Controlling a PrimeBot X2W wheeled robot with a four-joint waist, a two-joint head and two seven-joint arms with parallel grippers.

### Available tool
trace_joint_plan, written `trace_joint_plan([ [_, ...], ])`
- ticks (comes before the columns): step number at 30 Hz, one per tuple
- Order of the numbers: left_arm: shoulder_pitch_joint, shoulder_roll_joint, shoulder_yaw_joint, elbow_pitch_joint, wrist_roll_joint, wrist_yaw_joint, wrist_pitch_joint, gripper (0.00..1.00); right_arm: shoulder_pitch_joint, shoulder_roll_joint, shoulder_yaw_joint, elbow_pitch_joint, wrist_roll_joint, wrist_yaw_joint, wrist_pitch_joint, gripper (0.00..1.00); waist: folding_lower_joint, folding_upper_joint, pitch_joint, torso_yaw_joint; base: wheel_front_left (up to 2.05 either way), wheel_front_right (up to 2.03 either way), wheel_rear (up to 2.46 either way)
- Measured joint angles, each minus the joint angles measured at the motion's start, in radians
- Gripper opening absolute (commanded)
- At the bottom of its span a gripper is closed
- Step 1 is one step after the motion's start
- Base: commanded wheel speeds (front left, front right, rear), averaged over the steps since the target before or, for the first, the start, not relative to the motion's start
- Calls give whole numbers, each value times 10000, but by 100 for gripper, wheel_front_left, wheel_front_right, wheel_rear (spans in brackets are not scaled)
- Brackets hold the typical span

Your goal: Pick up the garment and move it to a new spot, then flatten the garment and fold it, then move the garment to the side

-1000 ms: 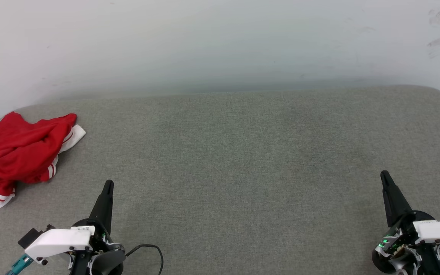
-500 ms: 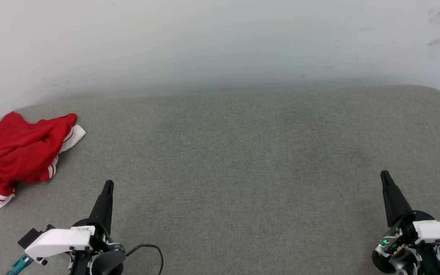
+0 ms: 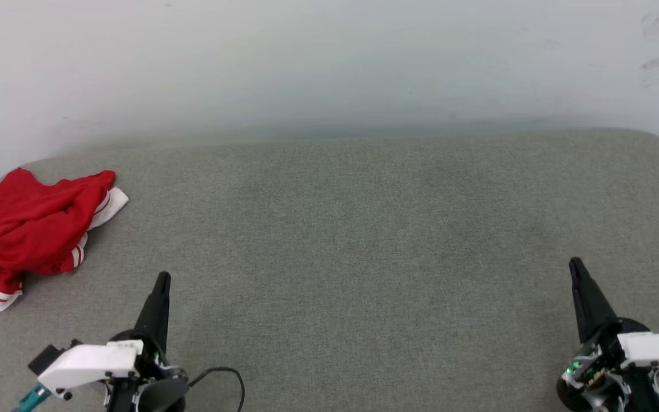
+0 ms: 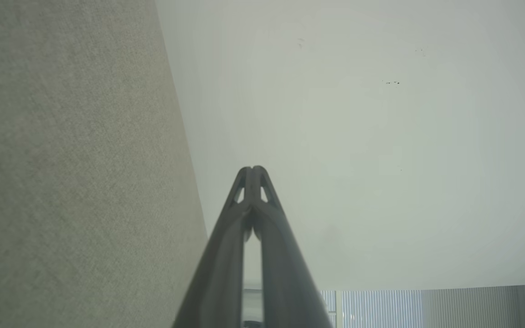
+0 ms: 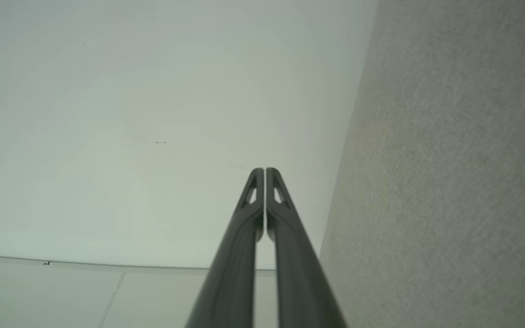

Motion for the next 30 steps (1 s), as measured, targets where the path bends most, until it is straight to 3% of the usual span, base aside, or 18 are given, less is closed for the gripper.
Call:
trace_joint_plan([
  [1,15,-2,-8,36,-2,2,-2,100,19,0,0,31,-2,0,0,100,0,0,0,0,0,0,0],
  [7,493,-61,-86,453,0,13,-54,100,518,12,35,437,-17,-4,-61,100,0,0,7,-3,0,0,0],
  [18,600,-61,-372,98,272,13,-581,100,658,17,278,65,-522,-4,-593,100,0,0,23,-22,0,0,0],
  [30,709,-58,-115,-245,1511,13,-1118,100,728,17,290,-244,-2119,-4,-1118,100,0,0,39,-30,0,0,0],
])
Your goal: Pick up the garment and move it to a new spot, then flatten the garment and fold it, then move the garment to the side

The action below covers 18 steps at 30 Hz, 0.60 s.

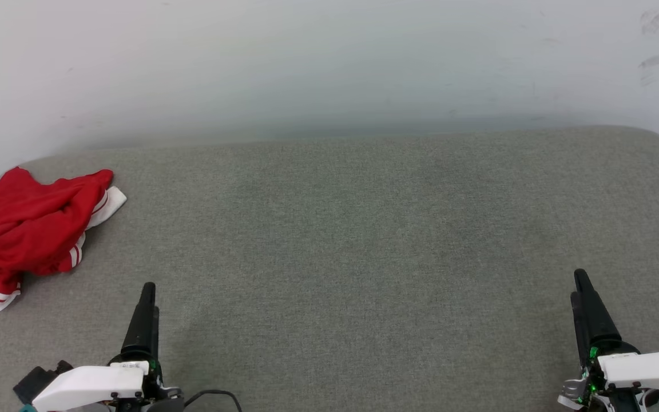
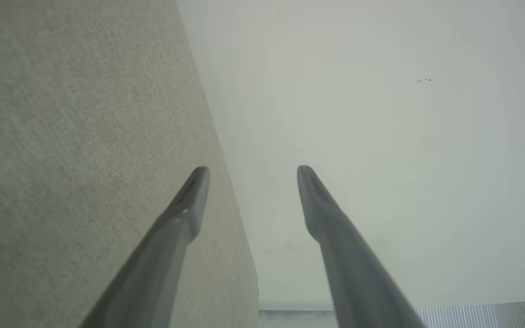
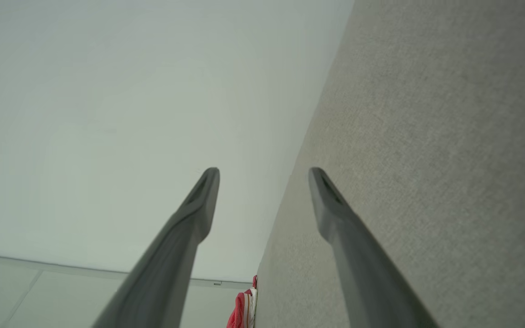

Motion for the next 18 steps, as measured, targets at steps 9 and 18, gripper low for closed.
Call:
trace_joint_plan([
  [9,61,2,709,-500,1971,0,-384,100,8,4,-90,-522,-2098,0,-387,100,2,0,30,-17,0,0,0],
  [18,58,8,867,-1618,3902,412,-715,100,-7,-4,-17,-1590,-5183,0,-736,100,2,0,110,-36,0,0,0],
])
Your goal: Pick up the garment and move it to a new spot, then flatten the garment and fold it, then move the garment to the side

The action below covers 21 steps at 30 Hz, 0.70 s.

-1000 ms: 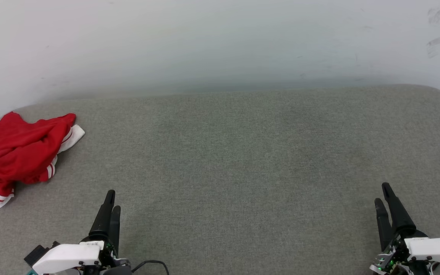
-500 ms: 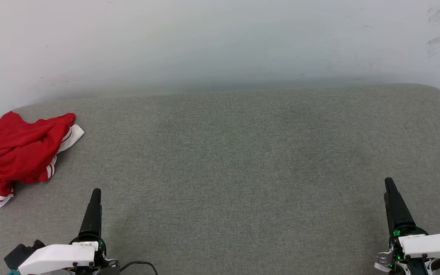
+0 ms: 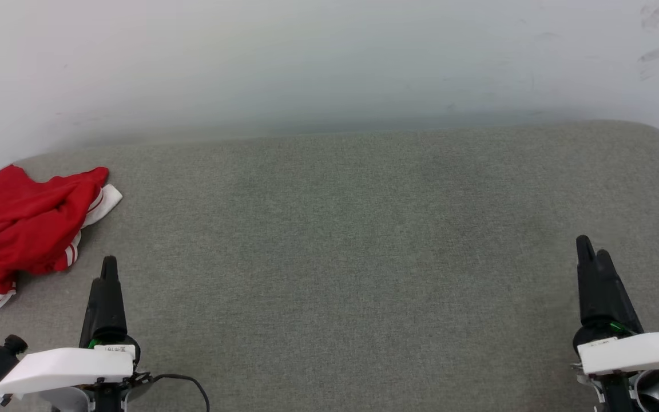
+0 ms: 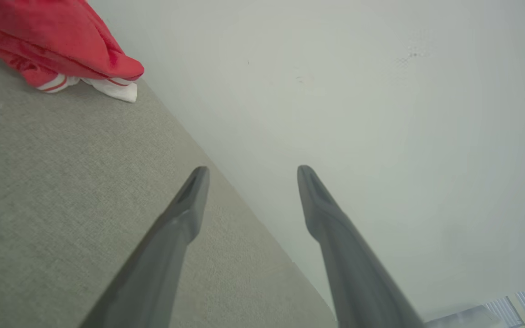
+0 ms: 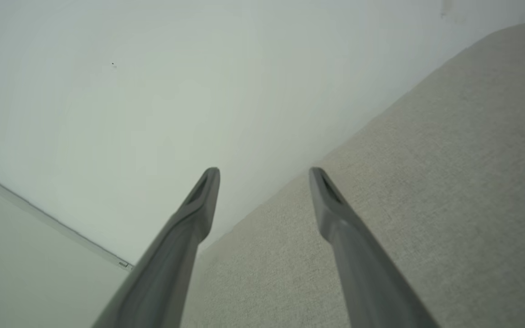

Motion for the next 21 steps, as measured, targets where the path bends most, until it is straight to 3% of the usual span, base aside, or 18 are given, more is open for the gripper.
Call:
trace_joint_plan([
  [8,10,0,-483,-913,1860,761,-249,100,-18,-10,431,-702,-2493,0,-234,100,0,0,65,-28,0,0,0],
  [17,257,4,-1707,-1751,4460,1636,-512,100,-12,-65,936,-1030,-4261,0,-497,100,0,0,104,-74,0,0,0],
  [21,384,27,-2084,-1783,5269,1791,-629,100,-2,-107,1108,-1087,-4928,0,-614,100,-1,0,94,-79,0,0,0],
])
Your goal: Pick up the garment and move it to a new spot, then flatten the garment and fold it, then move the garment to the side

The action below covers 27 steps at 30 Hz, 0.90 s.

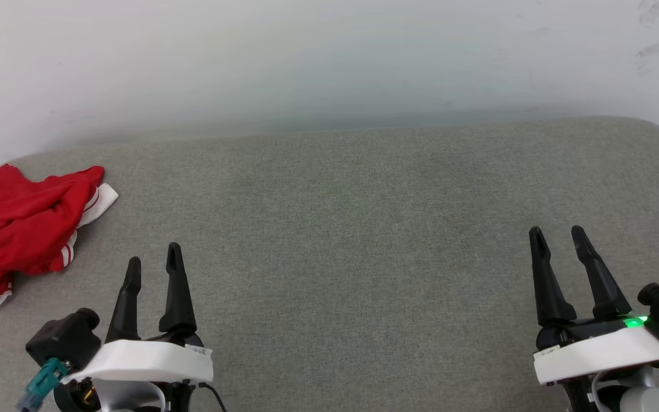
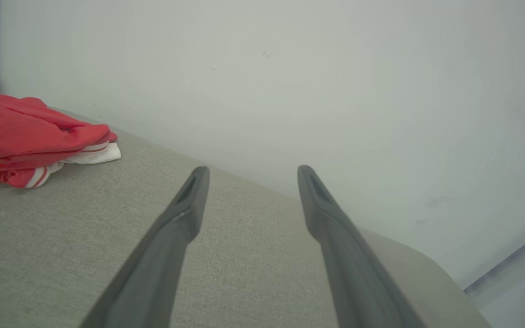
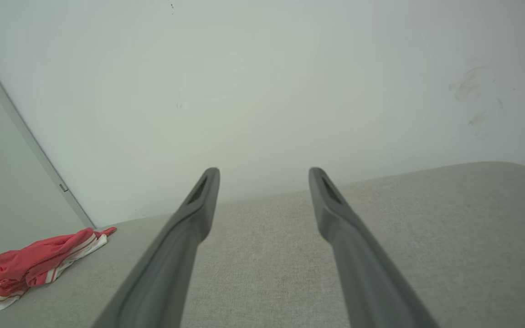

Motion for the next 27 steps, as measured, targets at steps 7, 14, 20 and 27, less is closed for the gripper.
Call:
trace_joint_plan([
  [7,162,247,-520,221,872,405,-192,100,82,-33,194,12,-1072,2,-178,100,-1,0,-23,13,0,0,0],
  [14,314,416,-934,546,1505,587,-368,100,191,-25,236,192,-1985,2,-359,100,-1,0,-46,32,0,0,0],
  [20,500,416,-1183,928,1768,288,-493,100,216,-15,305,245,-2637,2,-500,100,-1,0,-59,40,0,0,0],
  [27,495,525,-1354,723,2780,178,-656,100,226,-10,435,155,-3402,2,-652,100,-1,0,-34,28,0,0,0],
])
